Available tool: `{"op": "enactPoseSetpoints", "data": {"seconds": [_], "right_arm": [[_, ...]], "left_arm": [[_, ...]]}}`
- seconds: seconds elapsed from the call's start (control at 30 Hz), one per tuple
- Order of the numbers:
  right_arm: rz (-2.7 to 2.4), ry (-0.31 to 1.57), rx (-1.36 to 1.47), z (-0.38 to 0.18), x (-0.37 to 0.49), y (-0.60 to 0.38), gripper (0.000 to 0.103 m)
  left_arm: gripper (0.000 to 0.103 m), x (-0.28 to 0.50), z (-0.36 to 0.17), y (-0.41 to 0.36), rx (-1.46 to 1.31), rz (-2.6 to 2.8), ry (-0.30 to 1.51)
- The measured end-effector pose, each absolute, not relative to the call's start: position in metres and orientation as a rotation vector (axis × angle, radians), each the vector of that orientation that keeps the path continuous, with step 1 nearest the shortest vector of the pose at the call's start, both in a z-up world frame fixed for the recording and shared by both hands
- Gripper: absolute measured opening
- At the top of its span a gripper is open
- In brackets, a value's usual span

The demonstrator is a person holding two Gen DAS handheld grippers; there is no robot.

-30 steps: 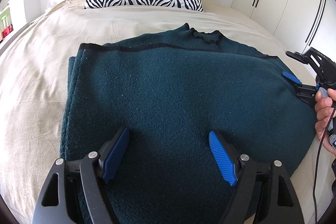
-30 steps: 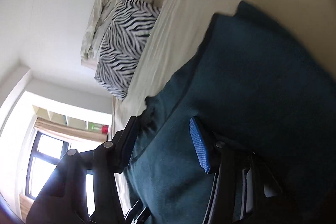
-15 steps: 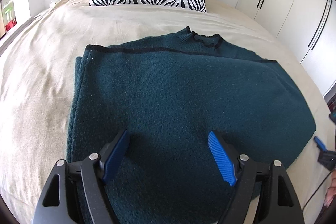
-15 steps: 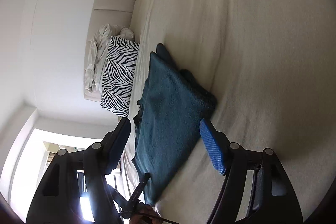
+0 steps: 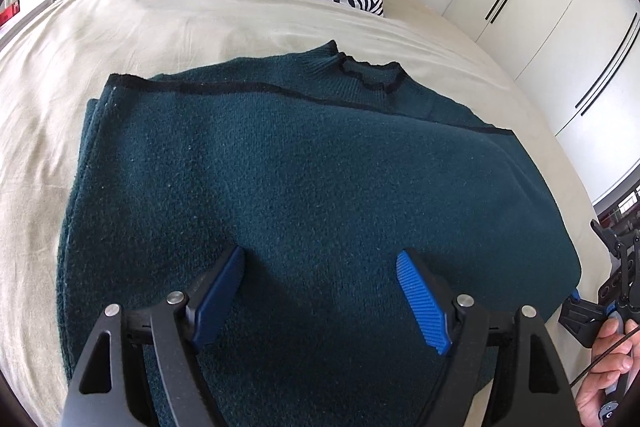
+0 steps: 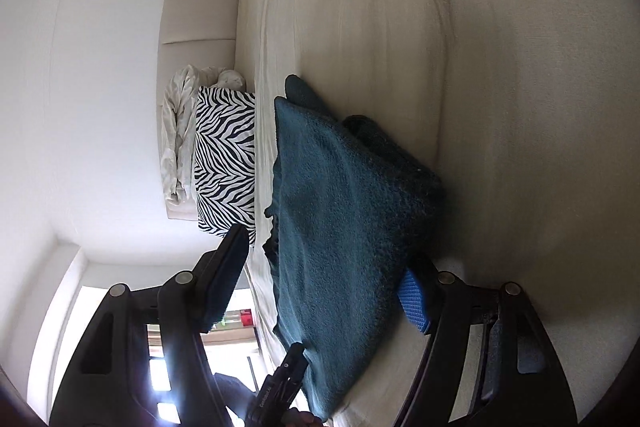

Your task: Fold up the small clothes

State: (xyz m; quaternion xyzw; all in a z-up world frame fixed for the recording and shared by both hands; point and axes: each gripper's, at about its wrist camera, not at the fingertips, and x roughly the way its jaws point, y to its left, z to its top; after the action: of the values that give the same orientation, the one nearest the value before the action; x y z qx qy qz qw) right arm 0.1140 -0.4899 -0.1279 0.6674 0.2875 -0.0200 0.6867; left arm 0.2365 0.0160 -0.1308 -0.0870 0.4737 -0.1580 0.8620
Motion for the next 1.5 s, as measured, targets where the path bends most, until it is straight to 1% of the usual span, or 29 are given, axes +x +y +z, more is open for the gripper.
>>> {"op": "enactPoseSetpoints", "data": {"seconds": [0.37, 0.43, 0.5, 0.53, 0.57, 0.6, 0.73, 0.87, 1.0, 1.07, 1.13, 1.23, 1.33, 1.43, 1.5], "right_arm": [[-0.126, 0.664, 1.342, -0.128, 0.188, -0.482, 0.066], [-0.128, 0.679, 1.283, -0.126, 0.199, -0.478, 0.058], [-0.111, 0.708, 1.249, -0.129, 0.208, -0.476, 0.030], [-0.118, 0.721, 1.244, -0.132, 0.209, -0.477, 0.025], [-0.125, 0.728, 1.242, -0.135, 0.210, -0.478, 0.017], [-0.129, 0.732, 1.242, -0.139, 0.210, -0.480, 0.012], [-0.122, 0.726, 1.222, -0.139, 0.213, -0.479, 0.011], [-0.138, 0.723, 1.105, -0.111, 0.223, -0.462, 0.011], [-0.055, 0.728, 0.838, -0.056, 0.237, -0.407, 0.011], [0.035, 0.746, 0.633, -0.028, 0.244, -0.351, 0.011], [0.154, 0.774, 0.450, -0.018, 0.244, -0.291, 0.011], [0.241, 0.844, 0.190, -0.035, 0.241, -0.215, 0.011], [0.263, 0.889, -0.034, -0.063, 0.236, -0.166, 0.011], [0.253, 0.869, -0.085, -0.072, 0.232, -0.154, 0.011], [0.254, 0.863, -0.053, -0.069, 0.236, -0.158, 0.011]], "left_arm": [[0.080, 0.239, -0.135, 0.022, -0.238, -0.358, 0.994], [0.080, 0.238, -0.135, 0.023, -0.236, -0.360, 0.992], [0.080, 0.238, -0.135, 0.023, -0.239, -0.366, 0.988], [0.080, 0.238, -0.135, 0.024, -0.243, -0.370, 0.987], [0.080, 0.237, -0.135, 0.025, -0.247, -0.374, 0.987], [0.080, 0.238, -0.135, 0.026, -0.251, -0.376, 0.987], [0.080, 0.238, -0.135, 0.030, -0.287, -0.388, 0.990], [0.081, 0.241, -0.134, 0.045, -0.402, -0.418, 1.001], [0.080, 0.246, -0.135, 0.075, -0.645, -0.460, 1.018], [0.080, 0.248, -0.137, 0.092, -0.770, -0.477, 1.021], [0.082, 0.248, -0.139, 0.107, -0.900, -0.515, 1.013], [0.090, 0.247, -0.141, 0.121, -1.028, -0.569, 1.005], [0.093, 0.249, -0.141, 0.122, -1.045, -0.594, 1.018], [0.094, 0.254, -0.143, 0.113, -1.013, -0.586, 1.054], [0.094, 0.258, -0.142, 0.105, -0.994, -0.574, 1.076]]}}
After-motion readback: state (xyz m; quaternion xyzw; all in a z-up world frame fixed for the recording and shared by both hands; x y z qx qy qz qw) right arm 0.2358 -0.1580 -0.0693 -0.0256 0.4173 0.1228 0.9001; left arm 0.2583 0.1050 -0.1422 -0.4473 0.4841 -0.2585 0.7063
